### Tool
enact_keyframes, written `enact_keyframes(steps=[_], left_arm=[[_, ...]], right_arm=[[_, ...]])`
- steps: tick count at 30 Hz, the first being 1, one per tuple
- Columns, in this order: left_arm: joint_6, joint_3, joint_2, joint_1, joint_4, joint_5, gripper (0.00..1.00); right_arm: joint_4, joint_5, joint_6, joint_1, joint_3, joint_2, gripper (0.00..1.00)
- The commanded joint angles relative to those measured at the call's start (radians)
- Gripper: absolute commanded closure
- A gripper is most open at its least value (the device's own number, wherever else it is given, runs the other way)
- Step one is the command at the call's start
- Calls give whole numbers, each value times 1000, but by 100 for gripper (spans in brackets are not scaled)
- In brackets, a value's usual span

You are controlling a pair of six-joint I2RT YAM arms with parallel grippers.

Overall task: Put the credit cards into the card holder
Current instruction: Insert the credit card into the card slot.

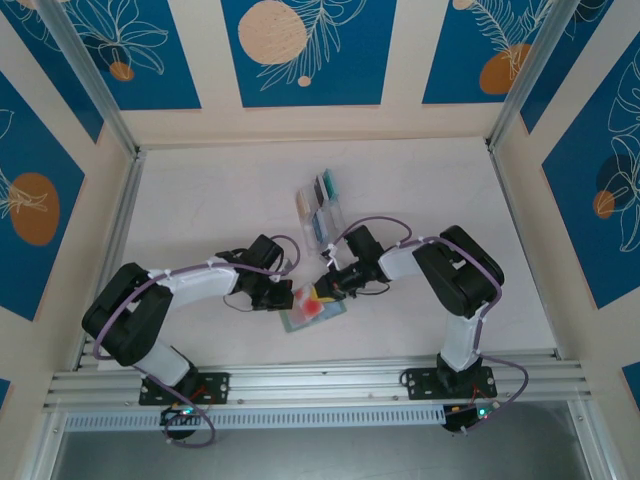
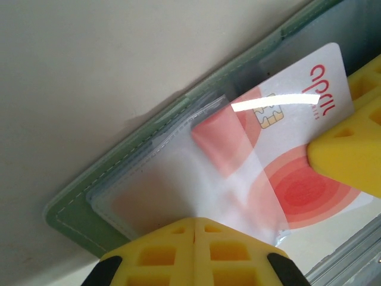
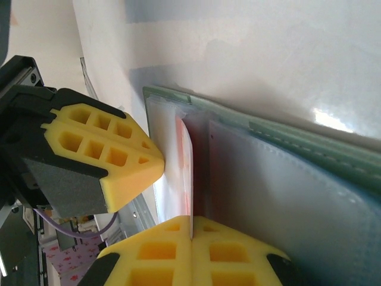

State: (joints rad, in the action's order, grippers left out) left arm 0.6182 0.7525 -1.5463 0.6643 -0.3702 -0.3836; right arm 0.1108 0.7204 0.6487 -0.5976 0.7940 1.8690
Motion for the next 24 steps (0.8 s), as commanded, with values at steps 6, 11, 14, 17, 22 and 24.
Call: enact_keyframes(steps=[6,11,14,17,22,24], left_arm=[[-8,-33,-14,4,-49,37,99],[-6,-14,-23,4,-38,7,99],[-2,1,-7,-1,-42,-15,99],[15,-3,49,-17,-34,-54,98],[27,-38,158,-66,-60,-65,98],[16,-54,179,-76,-82,-50,99]], right_arm=[[40,-44,40,-55,-22,16,100],[6,-42,19,-75,-9,36,99],[-22,-52,3,-68,-2,48,97],[-40,-65,-4,-59,-2,38,95],[-64,-68,-15,-51,3,36,93],[-69,-70,-18,-51,6,33,92]])
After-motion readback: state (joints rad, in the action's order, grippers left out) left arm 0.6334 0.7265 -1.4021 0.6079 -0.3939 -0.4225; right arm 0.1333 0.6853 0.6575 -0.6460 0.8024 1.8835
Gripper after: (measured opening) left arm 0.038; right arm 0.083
